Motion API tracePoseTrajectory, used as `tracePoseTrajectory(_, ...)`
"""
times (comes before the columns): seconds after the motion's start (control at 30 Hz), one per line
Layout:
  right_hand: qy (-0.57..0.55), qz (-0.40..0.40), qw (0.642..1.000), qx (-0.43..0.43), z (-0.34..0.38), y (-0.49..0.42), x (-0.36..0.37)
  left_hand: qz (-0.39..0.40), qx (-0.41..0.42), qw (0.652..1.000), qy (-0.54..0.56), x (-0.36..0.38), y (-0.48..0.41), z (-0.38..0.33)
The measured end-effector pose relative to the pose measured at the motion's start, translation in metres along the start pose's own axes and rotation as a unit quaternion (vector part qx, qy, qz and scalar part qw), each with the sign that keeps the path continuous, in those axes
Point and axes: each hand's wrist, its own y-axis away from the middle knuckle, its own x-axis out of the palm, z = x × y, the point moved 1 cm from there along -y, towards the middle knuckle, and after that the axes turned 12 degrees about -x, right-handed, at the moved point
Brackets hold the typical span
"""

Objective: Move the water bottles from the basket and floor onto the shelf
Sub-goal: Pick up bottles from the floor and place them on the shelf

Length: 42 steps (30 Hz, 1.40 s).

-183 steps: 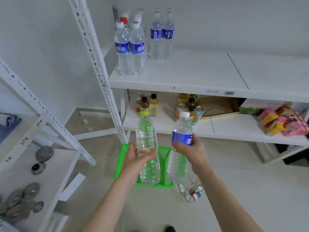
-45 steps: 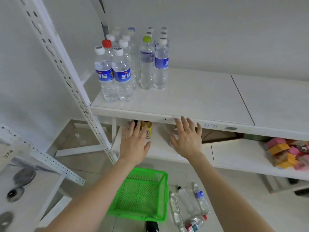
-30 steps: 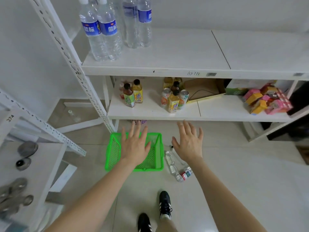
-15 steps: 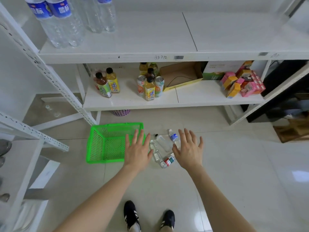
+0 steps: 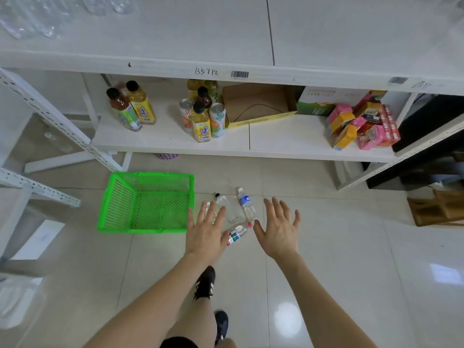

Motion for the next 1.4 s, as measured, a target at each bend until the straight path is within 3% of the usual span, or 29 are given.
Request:
tracePoseTrajectory(0.23, -0.013, 0.038, 0.999, -0.030, -0.029, -0.078, 0.028, 0.012, -0.061, 0.998, 0.006, 0.022, -0.066, -0.006)
tracePoseTrajectory(0.53, -0.028, 0.155, 0.979, -0.126, -0.071, -0.156, 0.097, -0.003, -0.187, 0.982, 0.041, 0.090, -0.120, -0.022)
tracePoseTrajectory(0.7, -0.027, 0.197, 0.967, -0.160, -0.094, -0.198, 0.175, 0.033, -0.265, 0.961, 0.075, 0.173, -0.150, -0.028)
tracePoseTrajectory(1.03, -0.040, 0.215, 0.960, -0.173, -0.116, -0.259, 0.402, 0.099, -0.315, 0.937, 0.116, 0.392, -0.207, -0.012)
tracePoseTrajectory(1.4, -0.086, 0.242, 0.958, -0.130, -0.138, -0.288, 0.592, 0.143, -0.382, 0.900, 0.152, 0.581, -0.245, -0.001)
